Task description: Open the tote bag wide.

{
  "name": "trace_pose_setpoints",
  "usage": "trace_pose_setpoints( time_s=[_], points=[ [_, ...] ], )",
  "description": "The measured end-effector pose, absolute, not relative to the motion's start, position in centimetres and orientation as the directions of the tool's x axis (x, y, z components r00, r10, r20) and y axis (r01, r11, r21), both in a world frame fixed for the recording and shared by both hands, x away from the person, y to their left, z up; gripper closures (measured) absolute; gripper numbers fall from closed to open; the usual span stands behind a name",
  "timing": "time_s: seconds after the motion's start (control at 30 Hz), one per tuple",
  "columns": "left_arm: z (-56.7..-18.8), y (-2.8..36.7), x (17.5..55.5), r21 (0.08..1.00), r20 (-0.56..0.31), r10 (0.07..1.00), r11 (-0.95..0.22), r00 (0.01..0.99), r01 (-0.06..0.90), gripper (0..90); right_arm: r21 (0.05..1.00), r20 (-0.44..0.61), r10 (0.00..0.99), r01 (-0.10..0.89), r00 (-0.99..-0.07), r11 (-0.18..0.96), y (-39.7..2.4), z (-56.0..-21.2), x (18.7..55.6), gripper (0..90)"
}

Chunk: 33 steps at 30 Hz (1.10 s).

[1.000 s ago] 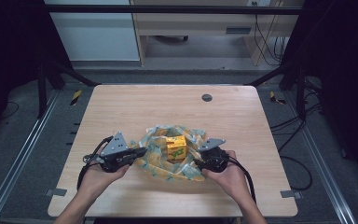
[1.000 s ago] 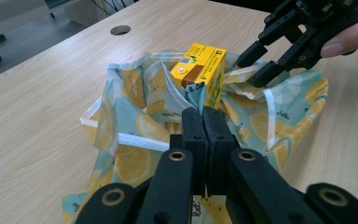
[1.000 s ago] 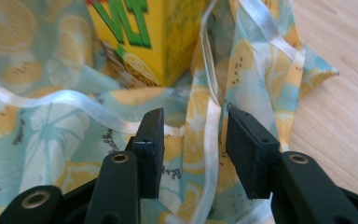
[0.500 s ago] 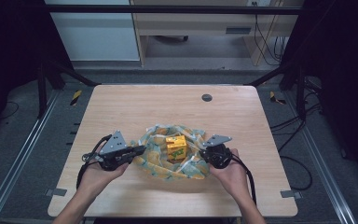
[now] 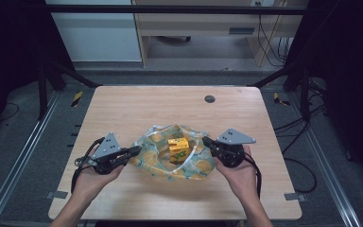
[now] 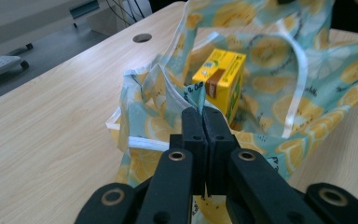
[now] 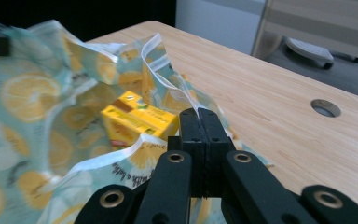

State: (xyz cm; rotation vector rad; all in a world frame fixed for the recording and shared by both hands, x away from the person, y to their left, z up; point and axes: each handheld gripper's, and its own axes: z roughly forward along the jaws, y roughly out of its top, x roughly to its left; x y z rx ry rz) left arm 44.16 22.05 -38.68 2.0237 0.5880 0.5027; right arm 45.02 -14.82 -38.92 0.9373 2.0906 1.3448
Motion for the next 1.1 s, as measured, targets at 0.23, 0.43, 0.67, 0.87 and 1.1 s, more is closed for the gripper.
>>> trace_pose_setpoints(
  time_s=[0.23, 0.43, 0.67, 0.87, 1.1],
  points=[
    [-41.1, 23.2, 43.1, 0.840, 0.125, 0.579, -0.494, 0.806, 0.225, 89.1, 0.914, -0.036, 0.679, 0.250, -0.733, 0.319, -15.5, -40.7, 41.6, 90.0],
    [-43.3, 23.8, 43.2, 0.816, 0.091, 0.584, -0.508, 0.807, 0.276, 89.1, 0.882, 0.004, 0.645, 0.306, -0.764, 0.357, -16.3, -43.2, 41.0, 90.0],
    [-45.0, 24.5, 43.6, 0.810, 0.061, 0.603, -0.496, 0.796, 0.314, 89.0, 0.840, 0.030, 0.649, 0.371, -0.760, 0.396, -16.8, -45.1, 41.3, 90.0],
    [-46.1, 24.3, 43.6, 0.782, 0.071, 0.598, -0.530, 0.798, 0.328, 88.9, 0.802, 0.033, 0.659, 0.413, -0.752, 0.432, -17.2, -46.1, 41.2, 90.0],
    [-46.6, 24.1, 43.8, 0.771, 0.072, 0.601, -0.540, 0.796, 0.337, 88.8, 0.775, 0.046, 0.671, 0.450, -0.740, 0.444, -17.5, -46.9, 41.5, 90.0]
  ],
)
